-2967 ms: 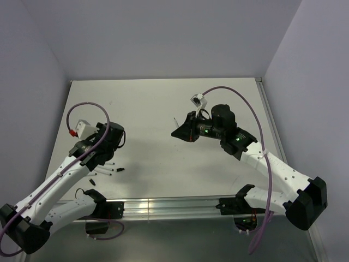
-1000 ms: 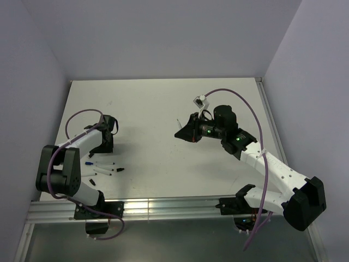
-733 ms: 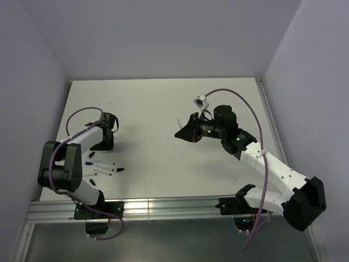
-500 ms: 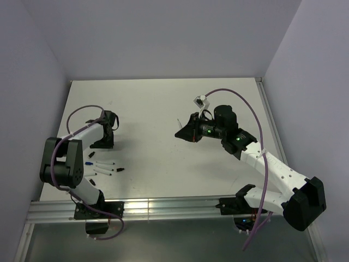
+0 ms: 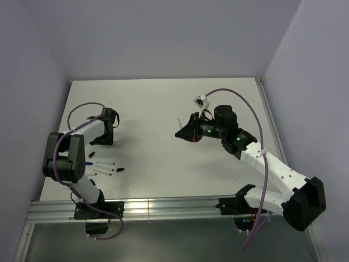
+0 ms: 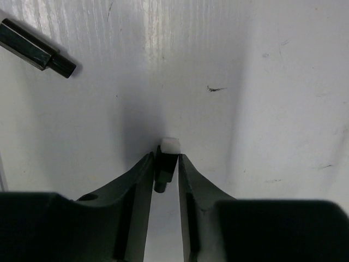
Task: Insert the pens into the pen caps
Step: Insert the pen cap onto the pen.
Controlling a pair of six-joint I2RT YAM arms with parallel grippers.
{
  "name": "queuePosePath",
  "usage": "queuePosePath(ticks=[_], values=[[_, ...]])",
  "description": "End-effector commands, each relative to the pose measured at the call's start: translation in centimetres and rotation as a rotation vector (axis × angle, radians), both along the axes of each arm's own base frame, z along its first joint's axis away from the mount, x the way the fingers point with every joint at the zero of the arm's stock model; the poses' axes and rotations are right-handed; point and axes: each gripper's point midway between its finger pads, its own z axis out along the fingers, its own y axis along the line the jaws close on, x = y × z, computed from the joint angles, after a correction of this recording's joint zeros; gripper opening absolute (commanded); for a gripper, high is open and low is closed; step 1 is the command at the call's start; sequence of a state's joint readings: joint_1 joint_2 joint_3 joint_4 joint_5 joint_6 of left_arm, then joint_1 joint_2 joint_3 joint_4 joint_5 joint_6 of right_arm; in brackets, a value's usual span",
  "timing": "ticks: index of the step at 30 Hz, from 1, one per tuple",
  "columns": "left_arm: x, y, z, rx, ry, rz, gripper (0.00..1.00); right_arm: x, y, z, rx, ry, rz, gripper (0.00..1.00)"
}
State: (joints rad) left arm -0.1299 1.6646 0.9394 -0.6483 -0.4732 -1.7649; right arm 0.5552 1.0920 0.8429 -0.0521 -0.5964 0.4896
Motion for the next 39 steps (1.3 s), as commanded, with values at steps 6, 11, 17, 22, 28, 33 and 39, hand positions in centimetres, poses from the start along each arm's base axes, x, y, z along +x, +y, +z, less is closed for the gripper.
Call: queuePosePath(ticks=[6,11,17,22,28,33,39], values=[[-4.2,0.7,-3.7,0.034,0.237,-0.071,0.01,0.0,-0.1,0.8,0.029,-0.036,0.012,0.0],[-1.5,0.6,0.3,0.086,0.122,-0.208,0.0,0.2,-0.3,0.7,0.022,-0.043,0.001,0.0],[4.1,-2.5,11.3,0.113,-0.279,-0.561,0.0,-0.2,0.3,0.8,0.048,-0.034,0.045,0.0],[5.6,-8.2,22.1,0.072,-0.626,-0.921,0.0,-0.4,0.7,1.6,0.087,-0.054,0.069,0.0],[3.8,-14.6,33.6,0.093,-1.019,-1.337,0.0,0.2,2.2,4.8,0.175,-0.072,0.091,0.0],[0.2,-18.0,36.8,0.055,-1.335,-1.535,0.0,1.2,4.4,8.5,0.243,-0.101,0.097,0.0],[-3.9,-19.8,37.6,0.008,-1.56,-1.642,0.0,1.2,7.7,10.5,0.284,-0.103,0.156,0.0]])
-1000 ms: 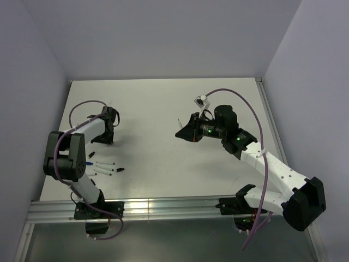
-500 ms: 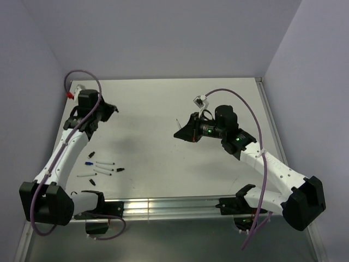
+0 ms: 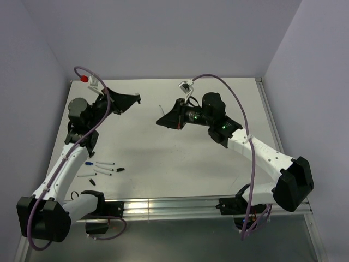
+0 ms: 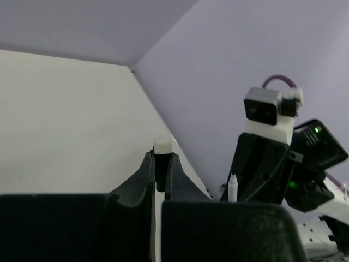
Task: Insert the pens into the pen caps
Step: Insert the pen cap onto the pen.
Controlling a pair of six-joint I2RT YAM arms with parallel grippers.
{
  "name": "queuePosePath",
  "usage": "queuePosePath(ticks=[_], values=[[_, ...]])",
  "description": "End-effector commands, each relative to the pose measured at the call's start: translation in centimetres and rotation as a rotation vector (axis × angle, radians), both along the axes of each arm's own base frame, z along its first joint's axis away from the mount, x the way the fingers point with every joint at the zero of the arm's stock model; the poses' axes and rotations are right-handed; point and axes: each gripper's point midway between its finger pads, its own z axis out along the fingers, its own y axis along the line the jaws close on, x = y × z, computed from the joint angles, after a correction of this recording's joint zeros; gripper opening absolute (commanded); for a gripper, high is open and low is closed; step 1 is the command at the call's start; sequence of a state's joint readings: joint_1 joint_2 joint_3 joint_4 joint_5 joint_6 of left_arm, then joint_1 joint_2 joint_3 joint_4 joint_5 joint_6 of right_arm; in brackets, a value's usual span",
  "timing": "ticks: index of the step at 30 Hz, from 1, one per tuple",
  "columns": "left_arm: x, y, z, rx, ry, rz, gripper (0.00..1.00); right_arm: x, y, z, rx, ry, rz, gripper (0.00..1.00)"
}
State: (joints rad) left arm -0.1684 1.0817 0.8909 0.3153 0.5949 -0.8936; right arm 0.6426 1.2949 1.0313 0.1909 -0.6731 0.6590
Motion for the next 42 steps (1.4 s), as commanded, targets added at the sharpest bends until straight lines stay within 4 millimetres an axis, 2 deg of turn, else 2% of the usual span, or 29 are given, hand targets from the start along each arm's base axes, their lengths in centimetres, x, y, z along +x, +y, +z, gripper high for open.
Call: queuePosePath(ticks=[1,6,7,9,10,16,23,34,42], values=[[-4.4,-1.5,2.8,-0.061,-0.222,-0.167,0.0,0.1,1.5,3.9,0.097,-0.068,0.016,0.0],[-5.2,-0.8,3.3,-0.125,-0.272,-0.149,0.0,-0.2,2.4,3.7,0.161,-0.051,0.026,0.0],[-5.3,-0.7,2.7,-0.147,-0.246,-0.153,0.0,-0.3,2.7,3.8,0.168,-0.05,0.031,0.0],[-5.6,-0.1,2.9,-0.173,-0.27,-0.148,0.0,-0.5,3.4,3.8,0.168,-0.052,0.028,0.0],[-5.3,0.5,2.2,-0.195,-0.243,-0.128,0.0,-0.6,3.6,3.8,0.167,-0.056,0.021,0.0],[-5.7,1.4,2.5,-0.207,-0.271,-0.1,0.0,-1.6,5.7,2.8,0.157,-0.029,0.012,0.0],[-6.2,1.3,2.7,-0.245,-0.27,-0.123,0.0,-2.5,7.2,2.0,0.148,-0.029,0.009,0.0],[-6.4,1.1,2.6,-0.264,-0.257,-0.148,0.0,-3.2,8.6,1.2,0.109,-0.036,0.029,0.0],[-6.4,0.5,2.4,-0.246,-0.25,-0.169,0.0,-3.1,8.3,1.4,0.102,-0.052,0.011,0.0]])
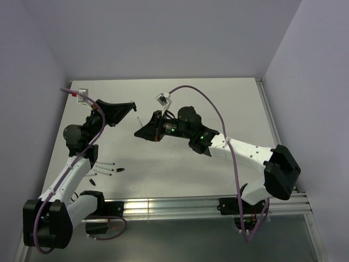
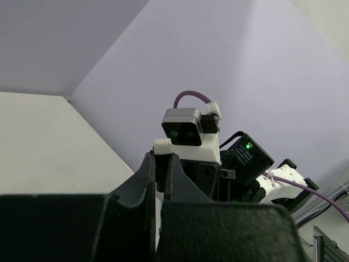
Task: Insert the pens into the pen caps
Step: Insert the pen cap onto the pen.
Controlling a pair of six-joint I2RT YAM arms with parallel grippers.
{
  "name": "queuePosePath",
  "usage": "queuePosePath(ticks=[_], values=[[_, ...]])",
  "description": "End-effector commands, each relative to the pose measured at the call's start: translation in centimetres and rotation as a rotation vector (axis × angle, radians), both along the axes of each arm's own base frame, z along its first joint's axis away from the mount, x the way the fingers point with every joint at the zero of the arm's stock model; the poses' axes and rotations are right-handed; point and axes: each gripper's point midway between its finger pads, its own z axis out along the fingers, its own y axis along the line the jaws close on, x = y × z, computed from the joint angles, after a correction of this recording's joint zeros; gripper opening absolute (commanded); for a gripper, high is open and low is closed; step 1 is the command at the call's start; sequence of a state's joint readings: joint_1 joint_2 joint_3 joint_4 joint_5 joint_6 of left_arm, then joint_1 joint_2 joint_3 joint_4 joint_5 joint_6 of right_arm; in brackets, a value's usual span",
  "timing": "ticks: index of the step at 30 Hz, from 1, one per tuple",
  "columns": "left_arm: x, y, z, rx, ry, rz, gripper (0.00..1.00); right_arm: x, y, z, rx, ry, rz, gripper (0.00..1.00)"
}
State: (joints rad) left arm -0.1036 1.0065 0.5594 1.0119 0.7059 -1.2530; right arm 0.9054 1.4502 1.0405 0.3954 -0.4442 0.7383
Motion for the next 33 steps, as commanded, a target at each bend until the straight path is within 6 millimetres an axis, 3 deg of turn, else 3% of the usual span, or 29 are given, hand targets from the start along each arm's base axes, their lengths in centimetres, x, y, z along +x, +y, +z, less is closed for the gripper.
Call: queuePosePath(ticks=[1,33], values=[[-0.8,-0.4,1.1,0.013,-0.066,-0.022,0.0,0.3,0.0,3.0,0.051,-0.076,-0.024,0.0],[-0.8,-1.7,0.4,0.052,-0.043,-0.061,0.0,0.5,-1.1,4.2,0.033,-0.122,-0.072,0.0]])
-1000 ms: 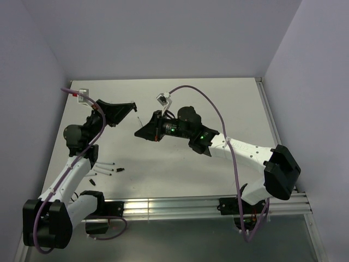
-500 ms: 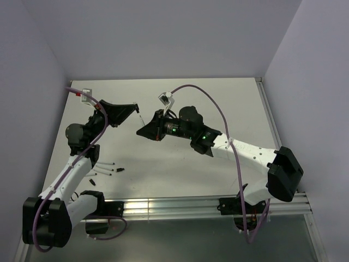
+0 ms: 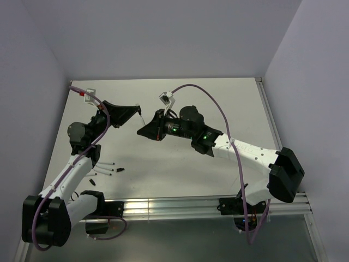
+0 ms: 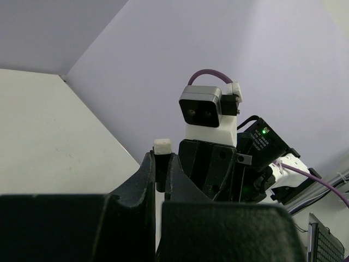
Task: Insert the pens into the pen caps
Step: Insert the pen cap onto the pen.
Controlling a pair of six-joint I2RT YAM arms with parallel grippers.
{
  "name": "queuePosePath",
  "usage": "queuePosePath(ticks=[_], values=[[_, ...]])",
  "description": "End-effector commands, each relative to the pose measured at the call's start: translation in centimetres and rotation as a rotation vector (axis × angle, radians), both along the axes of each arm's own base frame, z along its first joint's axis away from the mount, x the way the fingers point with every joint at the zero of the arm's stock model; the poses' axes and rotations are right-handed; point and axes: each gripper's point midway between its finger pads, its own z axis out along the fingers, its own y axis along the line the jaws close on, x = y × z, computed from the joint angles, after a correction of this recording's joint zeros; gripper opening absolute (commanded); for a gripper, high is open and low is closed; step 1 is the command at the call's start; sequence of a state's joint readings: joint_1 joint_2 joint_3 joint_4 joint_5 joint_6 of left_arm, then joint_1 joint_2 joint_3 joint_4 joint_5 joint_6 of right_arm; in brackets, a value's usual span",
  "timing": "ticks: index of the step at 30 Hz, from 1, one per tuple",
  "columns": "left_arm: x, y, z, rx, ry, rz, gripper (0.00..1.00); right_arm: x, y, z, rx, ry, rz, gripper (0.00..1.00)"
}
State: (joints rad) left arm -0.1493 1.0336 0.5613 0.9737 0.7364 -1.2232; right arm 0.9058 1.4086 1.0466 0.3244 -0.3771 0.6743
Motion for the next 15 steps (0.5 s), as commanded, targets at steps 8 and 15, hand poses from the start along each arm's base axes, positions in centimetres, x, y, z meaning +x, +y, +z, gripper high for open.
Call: queuePosePath(ticks=[8,15], values=[[-0.53,0.31,2.38,-0.012,-0.085,0.023,0.0,-0.32,-0.01,3.57,0.06,-0.066,0.003,0.0],[-0.6,0.43,2.42,-0.026,-0.086,0.006,0.0,-0.27,0.05,3.26,0.055,-0.061,0.0,0.0]])
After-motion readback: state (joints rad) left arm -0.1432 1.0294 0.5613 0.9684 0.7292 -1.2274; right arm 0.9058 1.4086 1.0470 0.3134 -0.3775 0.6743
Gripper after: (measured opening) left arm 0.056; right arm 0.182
